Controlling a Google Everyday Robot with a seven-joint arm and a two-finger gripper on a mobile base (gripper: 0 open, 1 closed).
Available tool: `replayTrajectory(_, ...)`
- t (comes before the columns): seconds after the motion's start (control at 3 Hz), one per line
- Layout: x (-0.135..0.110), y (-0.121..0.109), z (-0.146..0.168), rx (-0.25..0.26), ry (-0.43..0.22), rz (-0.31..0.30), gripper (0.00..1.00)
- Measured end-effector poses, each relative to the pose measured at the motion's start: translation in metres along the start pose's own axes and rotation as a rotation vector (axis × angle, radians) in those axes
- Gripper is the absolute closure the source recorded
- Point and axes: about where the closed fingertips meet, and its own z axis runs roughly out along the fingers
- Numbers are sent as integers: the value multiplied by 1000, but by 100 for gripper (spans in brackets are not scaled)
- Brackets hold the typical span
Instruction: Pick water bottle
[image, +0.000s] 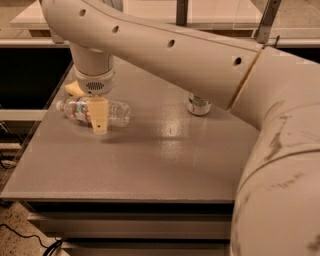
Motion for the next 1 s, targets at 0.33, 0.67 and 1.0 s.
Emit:
replayTrajectory(0.33,0,-6,10,-14,-27,9,39)
replayTrajectory(0.67,-2,-14,8,-8,-40,15,63)
replayTrajectory(1.0,-3,-24,-10,4,-56,21,87)
